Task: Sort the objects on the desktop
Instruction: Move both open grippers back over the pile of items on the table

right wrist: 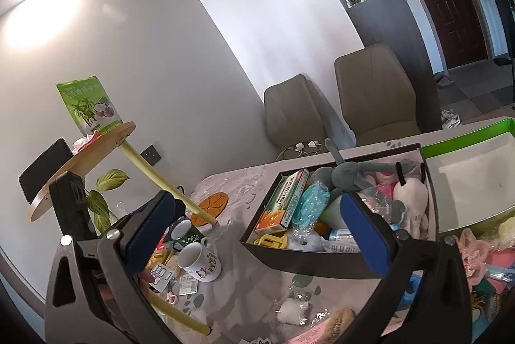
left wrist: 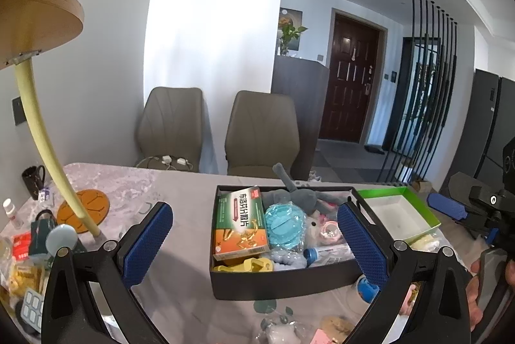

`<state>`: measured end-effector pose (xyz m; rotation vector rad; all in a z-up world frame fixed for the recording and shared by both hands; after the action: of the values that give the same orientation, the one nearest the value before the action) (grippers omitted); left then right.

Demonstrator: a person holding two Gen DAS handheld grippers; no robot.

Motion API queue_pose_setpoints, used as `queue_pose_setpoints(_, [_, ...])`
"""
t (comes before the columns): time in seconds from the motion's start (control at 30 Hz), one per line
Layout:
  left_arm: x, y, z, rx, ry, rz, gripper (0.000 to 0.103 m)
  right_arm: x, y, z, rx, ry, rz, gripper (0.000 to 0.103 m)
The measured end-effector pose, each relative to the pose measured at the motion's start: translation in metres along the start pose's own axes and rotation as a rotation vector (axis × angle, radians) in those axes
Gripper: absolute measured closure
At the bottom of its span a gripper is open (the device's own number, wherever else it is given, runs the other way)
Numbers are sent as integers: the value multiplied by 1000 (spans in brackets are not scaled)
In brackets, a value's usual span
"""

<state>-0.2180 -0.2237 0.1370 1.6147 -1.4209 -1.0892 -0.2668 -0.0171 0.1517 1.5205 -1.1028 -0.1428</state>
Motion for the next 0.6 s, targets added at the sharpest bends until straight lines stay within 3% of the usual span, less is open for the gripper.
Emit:
queue_pose_setpoints(0.27, [-3, -9, -17, -12, 5, -5, 1, 1, -1, -19, -17, -3, -1, 0])
queue_pose_setpoints(0.37, [0, -34, -29, -28, -25, -57, 1, 4, -2, -26, -22, 1, -9, 0])
queue_pose_setpoints(0.43, [3, -61, -32, 7, -44, -103, 1, 6, -4, -34, -31, 0, -17, 0])
queue_pose_setpoints(0.6, [0, -85, -50, 26, -74, -120, 1, 3, -26, -57, -56, 9, -16, 0])
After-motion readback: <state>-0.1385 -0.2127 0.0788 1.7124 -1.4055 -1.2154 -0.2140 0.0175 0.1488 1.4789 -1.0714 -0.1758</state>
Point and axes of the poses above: each gripper's, at about its wrist camera, not at the fingertips, and z roughly the way its jaws point, x to its left, y to its top, the point moved 7 cm from there along z, roughly the way its jaws point, and after that the axes turned 4 degrees about -y, right-handed, at the moved point
